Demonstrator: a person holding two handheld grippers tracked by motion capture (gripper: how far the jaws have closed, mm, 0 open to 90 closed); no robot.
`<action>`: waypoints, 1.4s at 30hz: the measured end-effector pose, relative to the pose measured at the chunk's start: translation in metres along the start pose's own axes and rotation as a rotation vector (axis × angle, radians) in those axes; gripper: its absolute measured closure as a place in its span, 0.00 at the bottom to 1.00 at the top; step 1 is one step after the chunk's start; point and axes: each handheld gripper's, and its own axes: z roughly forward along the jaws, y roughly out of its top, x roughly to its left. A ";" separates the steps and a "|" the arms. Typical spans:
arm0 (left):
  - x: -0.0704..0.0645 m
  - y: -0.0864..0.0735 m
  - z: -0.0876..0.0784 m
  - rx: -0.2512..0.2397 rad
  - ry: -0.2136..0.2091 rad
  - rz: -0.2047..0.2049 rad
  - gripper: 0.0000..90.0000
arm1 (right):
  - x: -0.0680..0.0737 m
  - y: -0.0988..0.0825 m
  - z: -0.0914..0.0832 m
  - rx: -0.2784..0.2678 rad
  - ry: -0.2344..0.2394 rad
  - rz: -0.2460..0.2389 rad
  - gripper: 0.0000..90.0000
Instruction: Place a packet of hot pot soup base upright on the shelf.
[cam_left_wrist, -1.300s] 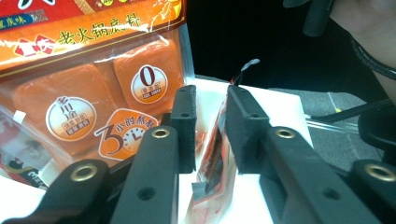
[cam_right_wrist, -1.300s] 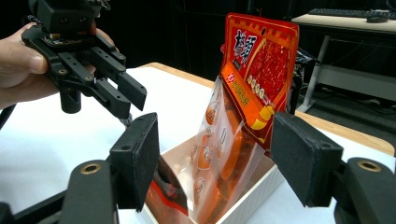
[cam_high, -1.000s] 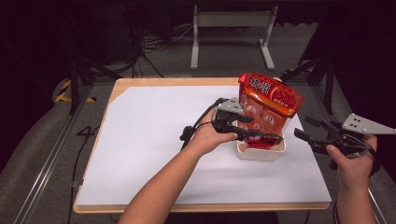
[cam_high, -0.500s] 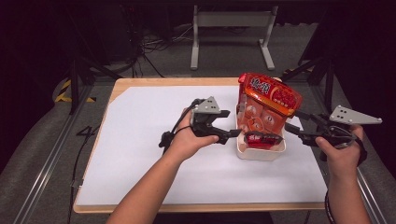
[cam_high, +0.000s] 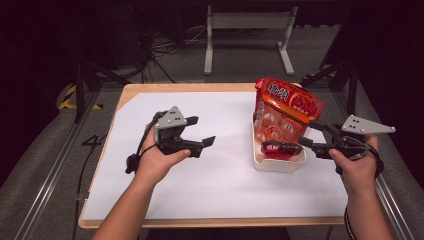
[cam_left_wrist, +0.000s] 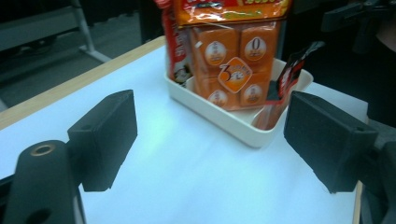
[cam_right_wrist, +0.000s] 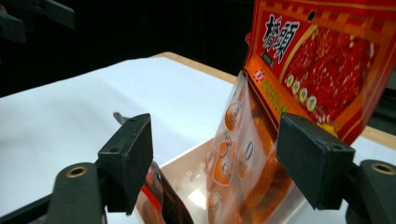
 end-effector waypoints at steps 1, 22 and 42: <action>0.002 -0.003 -0.004 -0.002 0.008 -0.003 0.20 | 0.000 -0.001 -0.001 0.003 -0.002 0.003 0.31; 0.022 -0.092 -0.061 -0.024 0.173 -0.068 0.14 | 0.001 -0.043 -0.007 0.009 -0.047 0.051 0.27; 0.044 -0.139 -0.079 -0.003 0.220 -0.140 0.14 | -0.002 -0.056 0.000 0.026 -0.046 0.059 0.27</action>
